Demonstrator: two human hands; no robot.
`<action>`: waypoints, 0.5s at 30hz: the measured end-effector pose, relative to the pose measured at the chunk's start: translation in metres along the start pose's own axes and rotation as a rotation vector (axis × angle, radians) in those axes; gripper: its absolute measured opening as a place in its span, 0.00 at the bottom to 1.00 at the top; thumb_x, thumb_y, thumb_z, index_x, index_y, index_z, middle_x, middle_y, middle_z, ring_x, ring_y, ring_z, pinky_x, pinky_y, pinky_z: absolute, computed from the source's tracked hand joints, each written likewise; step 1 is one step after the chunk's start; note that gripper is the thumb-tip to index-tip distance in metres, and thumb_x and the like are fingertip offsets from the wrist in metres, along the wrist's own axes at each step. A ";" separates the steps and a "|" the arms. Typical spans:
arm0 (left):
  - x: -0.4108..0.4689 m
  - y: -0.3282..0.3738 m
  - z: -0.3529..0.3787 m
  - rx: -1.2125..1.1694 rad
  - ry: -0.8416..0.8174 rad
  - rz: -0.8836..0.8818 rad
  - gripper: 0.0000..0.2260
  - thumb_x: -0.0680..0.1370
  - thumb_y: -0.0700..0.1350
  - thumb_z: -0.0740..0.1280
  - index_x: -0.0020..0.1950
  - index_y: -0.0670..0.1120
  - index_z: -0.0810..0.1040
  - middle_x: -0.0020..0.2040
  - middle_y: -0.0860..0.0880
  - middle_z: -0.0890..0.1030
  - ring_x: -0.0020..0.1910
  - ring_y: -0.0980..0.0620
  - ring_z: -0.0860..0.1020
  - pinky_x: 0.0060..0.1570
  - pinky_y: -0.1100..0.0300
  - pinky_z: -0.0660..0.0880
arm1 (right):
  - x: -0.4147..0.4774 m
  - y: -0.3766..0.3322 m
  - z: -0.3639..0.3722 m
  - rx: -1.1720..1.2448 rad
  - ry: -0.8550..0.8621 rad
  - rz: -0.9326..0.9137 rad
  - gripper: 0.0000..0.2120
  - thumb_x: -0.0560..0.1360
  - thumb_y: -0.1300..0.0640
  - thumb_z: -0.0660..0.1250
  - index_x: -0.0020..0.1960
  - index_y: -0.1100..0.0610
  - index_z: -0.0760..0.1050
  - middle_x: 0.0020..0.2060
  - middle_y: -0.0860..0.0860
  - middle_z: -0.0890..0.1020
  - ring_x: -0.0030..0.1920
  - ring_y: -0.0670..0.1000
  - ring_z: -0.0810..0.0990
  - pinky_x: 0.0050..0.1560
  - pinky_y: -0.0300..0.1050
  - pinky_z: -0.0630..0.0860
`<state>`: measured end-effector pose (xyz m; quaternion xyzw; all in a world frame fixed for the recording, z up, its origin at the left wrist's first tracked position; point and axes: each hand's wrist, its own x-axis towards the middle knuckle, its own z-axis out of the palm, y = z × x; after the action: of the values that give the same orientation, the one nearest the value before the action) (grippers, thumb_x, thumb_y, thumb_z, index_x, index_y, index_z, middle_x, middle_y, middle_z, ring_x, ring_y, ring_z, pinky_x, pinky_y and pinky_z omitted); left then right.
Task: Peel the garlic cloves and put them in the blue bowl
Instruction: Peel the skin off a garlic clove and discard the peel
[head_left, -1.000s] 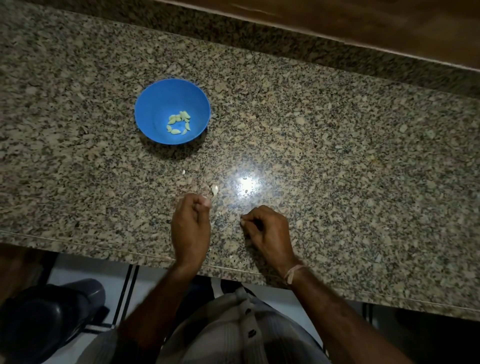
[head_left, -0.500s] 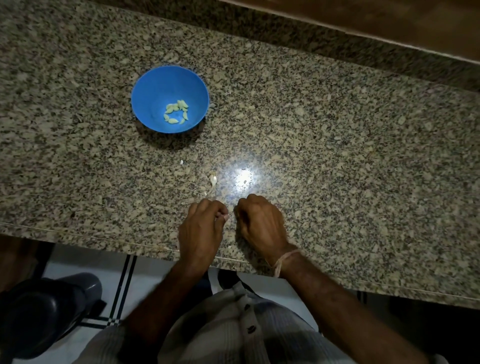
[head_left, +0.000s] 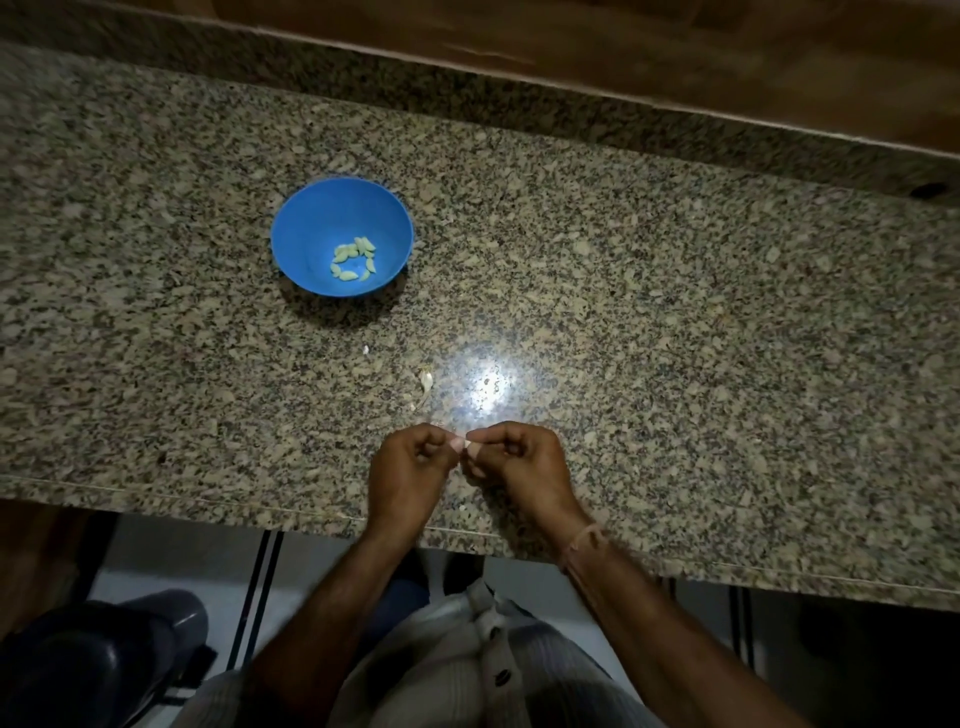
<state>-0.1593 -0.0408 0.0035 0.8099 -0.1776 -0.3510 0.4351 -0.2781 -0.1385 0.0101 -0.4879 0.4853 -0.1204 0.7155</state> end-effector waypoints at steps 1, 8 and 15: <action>-0.001 0.000 -0.003 -0.013 -0.013 0.006 0.06 0.78 0.46 0.75 0.41 0.52 0.85 0.36 0.54 0.85 0.37 0.53 0.84 0.42 0.45 0.83 | -0.002 -0.001 0.002 0.024 -0.009 0.013 0.05 0.76 0.64 0.77 0.50 0.66 0.84 0.40 0.66 0.85 0.38 0.58 0.83 0.50 0.61 0.83; -0.004 0.006 -0.018 -0.171 -0.126 -0.063 0.08 0.78 0.46 0.76 0.40 0.44 0.87 0.35 0.47 0.86 0.35 0.48 0.83 0.39 0.53 0.80 | -0.007 -0.005 0.013 -0.368 0.063 -0.161 0.15 0.81 0.52 0.72 0.37 0.57 0.81 0.32 0.53 0.85 0.33 0.51 0.85 0.41 0.54 0.85; 0.000 0.012 -0.031 -0.290 -0.240 -0.361 0.09 0.80 0.43 0.72 0.41 0.42 0.82 0.30 0.48 0.80 0.25 0.52 0.72 0.23 0.64 0.63 | -0.010 -0.004 0.029 -0.967 0.212 -0.575 0.15 0.82 0.51 0.66 0.38 0.53 0.73 0.27 0.47 0.74 0.28 0.51 0.72 0.30 0.46 0.61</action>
<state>-0.1366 -0.0296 0.0255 0.7101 -0.0284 -0.5385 0.4528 -0.2589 -0.1173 0.0211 -0.8574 0.4020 -0.1227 0.2971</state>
